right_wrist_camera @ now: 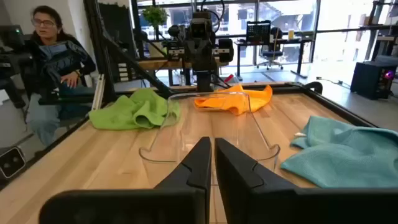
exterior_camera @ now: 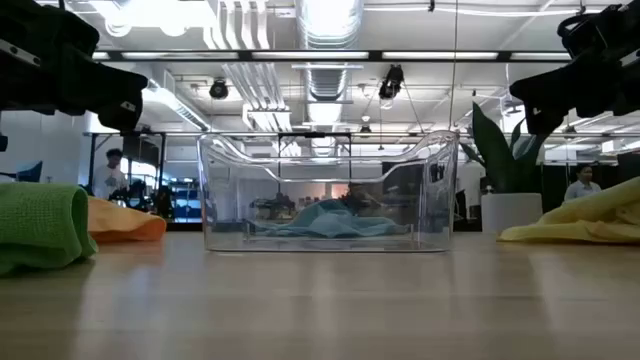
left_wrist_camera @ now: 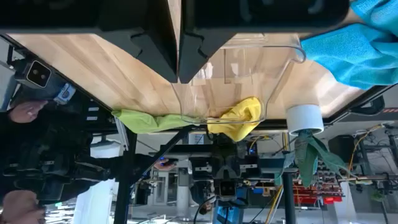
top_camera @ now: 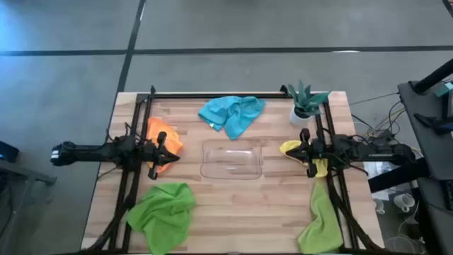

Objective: Fold microfiber towels

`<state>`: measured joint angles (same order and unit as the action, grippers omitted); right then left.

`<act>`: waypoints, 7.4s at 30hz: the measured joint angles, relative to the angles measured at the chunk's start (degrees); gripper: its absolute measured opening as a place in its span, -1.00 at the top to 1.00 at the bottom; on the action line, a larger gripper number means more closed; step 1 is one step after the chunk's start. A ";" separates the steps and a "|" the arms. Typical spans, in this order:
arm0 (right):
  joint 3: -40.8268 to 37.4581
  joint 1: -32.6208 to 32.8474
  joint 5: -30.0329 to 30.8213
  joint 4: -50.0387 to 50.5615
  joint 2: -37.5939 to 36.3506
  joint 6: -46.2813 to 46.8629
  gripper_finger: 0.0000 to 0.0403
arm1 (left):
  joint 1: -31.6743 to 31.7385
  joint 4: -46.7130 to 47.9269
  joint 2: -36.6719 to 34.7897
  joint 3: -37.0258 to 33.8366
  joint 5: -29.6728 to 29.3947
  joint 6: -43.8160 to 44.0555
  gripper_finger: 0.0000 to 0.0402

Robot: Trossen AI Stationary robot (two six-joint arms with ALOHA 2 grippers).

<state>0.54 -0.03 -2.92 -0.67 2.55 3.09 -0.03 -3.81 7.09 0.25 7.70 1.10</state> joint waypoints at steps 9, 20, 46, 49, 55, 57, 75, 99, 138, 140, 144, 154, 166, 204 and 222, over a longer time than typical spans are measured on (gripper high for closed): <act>0.00 0.01 -0.01 0.00 0.02 -0.14 0.91 | 0.00 0.00 0.00 0.00 0.00 0.00 1.00; 0.00 0.00 -0.01 0.00 0.00 -0.51 0.91 | 0.02 -0.01 0.00 0.00 0.00 -0.02 1.00; 0.00 0.00 -0.02 0.00 0.02 -0.11 0.91 | 0.02 0.00 0.00 0.00 0.00 -0.02 1.00; 0.00 0.02 -0.02 0.02 0.02 0.16 0.91 | 0.00 -0.01 0.00 0.00 0.01 -0.02 1.00; 0.00 -0.02 0.20 -2.21 0.02 -7.03 0.91 | 0.00 -0.02 0.00 0.00 0.00 0.00 1.00; 0.02 0.00 0.24 -4.13 0.00 -7.42 0.91 | 0.01 0.00 0.00 0.00 0.00 -0.02 1.00; 0.02 0.00 5.39 -6.06 1.72 29.06 0.91 | 0.02 -0.04 0.00 0.00 0.00 -0.02 1.00; 20.97 3.30 14.58 -28.40 41.07 9.39 0.91 | 0.00 -0.02 0.00 0.00 0.00 0.00 1.00; 57.99 4.70 8.70 14.67 69.95 6.52 -0.27 | 0.00 -0.16 -0.02 0.00 0.00 -0.02 1.00; 57.53 6.43 6.90 12.43 72.41 7.36 -0.27 | 0.00 -0.17 0.00 0.00 0.00 -0.02 1.00; 61.62 10.97 7.02 12.37 79.60 8.46 -0.26 | 0.02 -0.22 -0.02 0.00 0.00 -0.02 1.00; 78.82 15.37 8.08 26.02 100.33 7.39 -0.16 | 0.00 -0.20 0.00 0.00 0.00 -0.02 1.00; 87.81 15.19 13.64 33.50 112.76 5.87 -0.03 | 0.00 -0.20 0.00 0.00 0.00 0.00 1.00; 88.06 3.15 17.52 42.36 112.76 -14.71 0.95 | 0.00 -0.20 0.00 0.00 0.00 -0.02 1.00; 92.06 3.11 18.63 42.38 111.89 -13.94 0.22 | 0.01 -0.20 0.00 0.00 0.00 -0.01 1.00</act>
<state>92.59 3.08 15.71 41.72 114.44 -10.85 -0.02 -4.01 7.09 0.25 7.70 1.09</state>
